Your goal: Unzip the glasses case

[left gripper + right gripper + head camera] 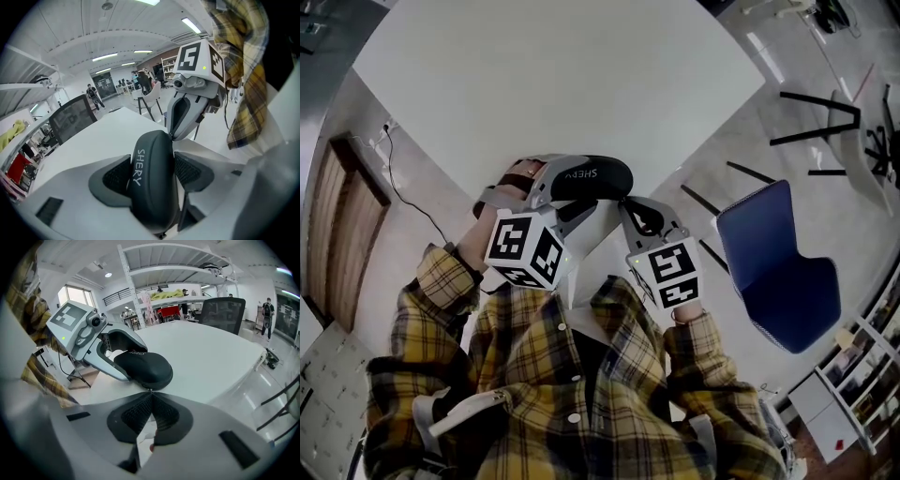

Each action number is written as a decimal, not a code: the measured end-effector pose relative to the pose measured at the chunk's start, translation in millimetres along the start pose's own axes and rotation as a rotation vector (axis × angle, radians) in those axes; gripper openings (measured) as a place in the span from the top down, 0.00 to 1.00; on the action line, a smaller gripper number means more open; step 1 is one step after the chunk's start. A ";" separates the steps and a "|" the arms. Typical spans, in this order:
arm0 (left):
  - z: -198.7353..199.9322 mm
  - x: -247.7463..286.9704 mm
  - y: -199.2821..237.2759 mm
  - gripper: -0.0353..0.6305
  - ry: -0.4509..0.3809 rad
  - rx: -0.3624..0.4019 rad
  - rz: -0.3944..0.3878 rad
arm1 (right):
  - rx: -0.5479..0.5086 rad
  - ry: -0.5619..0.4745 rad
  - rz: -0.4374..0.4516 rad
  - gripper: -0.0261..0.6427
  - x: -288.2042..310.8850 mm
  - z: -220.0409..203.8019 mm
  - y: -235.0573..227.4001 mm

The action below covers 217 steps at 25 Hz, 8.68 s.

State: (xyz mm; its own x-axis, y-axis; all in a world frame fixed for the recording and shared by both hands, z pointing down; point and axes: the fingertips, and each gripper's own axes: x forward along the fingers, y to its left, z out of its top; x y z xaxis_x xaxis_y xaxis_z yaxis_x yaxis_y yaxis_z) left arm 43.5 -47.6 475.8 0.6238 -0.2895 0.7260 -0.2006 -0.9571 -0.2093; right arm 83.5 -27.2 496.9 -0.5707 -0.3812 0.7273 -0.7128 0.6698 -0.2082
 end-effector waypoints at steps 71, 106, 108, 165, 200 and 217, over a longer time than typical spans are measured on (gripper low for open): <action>-72.8 -58.0 46.7 0.45 -0.019 -1.222 0.186 | -0.354 0.147 0.015 0.96 37.2 9.9 97.8; -72.1 -51.1 46.7 0.45 -0.066 -1.180 0.174 | -0.619 0.173 0.127 0.96 90.5 84.3 25.0; -72.4 -51.3 46.5 0.45 -0.067 -1.180 0.173 | -0.616 0.167 0.128 0.96 97.4 92.6 21.7; -46.8 -29.8 -32.4 0.46 0.154 -0.186 -0.160 | -0.300 0.164 0.079 0.96 30.8 14.9 29.0; -53.0 -27.4 -35.3 0.45 0.138 -0.187 -0.145 | -0.850 0.343 0.183 0.92 57.4 54.0 28.8; 12.8 -112.5 29.4 0.45 -0.140 -0.541 -0.005 | -0.204 -0.111 0.067 0.89 -37.1 147.5 40.3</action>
State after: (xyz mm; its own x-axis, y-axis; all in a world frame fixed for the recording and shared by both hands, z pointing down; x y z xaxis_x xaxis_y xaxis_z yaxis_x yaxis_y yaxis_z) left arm -22.9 -43.3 379.6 0.7131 -0.3193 0.6241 -0.5332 -0.8251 0.1871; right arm 15.9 -80.0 365.1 -0.6635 -0.3918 0.6374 -0.5808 0.8067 -0.1087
